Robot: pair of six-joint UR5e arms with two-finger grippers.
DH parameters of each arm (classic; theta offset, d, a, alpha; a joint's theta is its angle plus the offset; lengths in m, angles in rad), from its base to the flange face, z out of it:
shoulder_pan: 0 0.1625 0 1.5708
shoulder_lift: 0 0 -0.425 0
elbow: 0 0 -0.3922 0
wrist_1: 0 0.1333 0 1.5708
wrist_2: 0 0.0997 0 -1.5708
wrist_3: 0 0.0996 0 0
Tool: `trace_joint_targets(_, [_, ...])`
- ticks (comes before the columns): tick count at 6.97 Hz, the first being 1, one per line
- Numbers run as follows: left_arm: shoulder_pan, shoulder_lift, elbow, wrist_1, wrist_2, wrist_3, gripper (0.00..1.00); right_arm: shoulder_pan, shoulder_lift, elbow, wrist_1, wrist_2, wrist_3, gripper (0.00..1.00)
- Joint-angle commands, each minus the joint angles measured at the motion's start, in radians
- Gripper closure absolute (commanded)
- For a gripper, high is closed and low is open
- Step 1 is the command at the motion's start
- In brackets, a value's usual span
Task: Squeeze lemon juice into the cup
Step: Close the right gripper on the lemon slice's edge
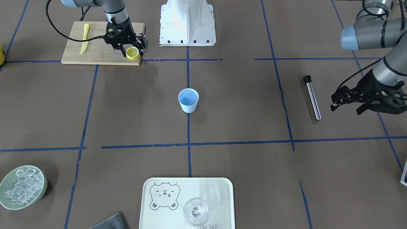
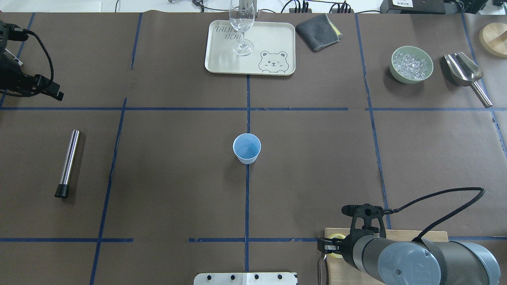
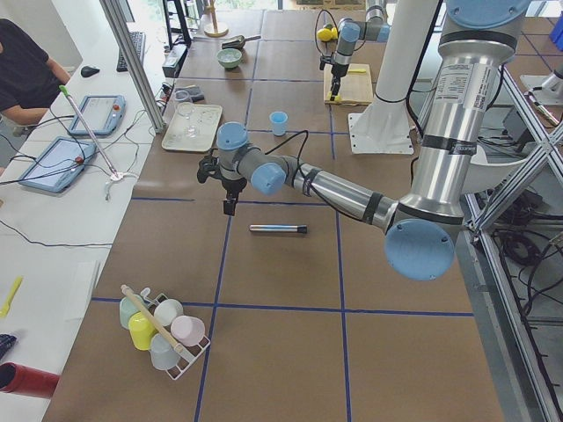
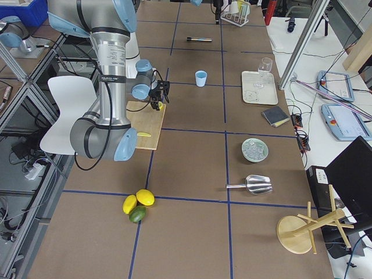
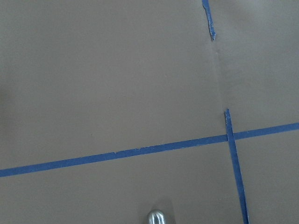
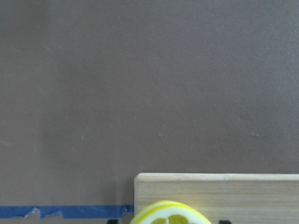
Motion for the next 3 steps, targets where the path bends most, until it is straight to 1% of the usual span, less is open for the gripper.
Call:
trace_joint_targets(1, [0.0, 0.0, -0.001, 0.0, -0.001, -0.001, 0.0, 0.006, -0.004, 0.004, 0.0, 0.0, 0.0, 0.38])
trace_joint_targets(2, [0.0, 0.0, -0.001, 0.0, -0.001, -0.001, 0.0, 0.01, -0.006, 0.004, 0.0, 0.002, 0.0, 0.4])
trace_joint_targets(3, [0.0, 0.0, -0.001, 0.0, -0.001, -0.003, 0.0, 0.016, -0.007, 0.005, 0.0, 0.002, 0.0, 0.41])
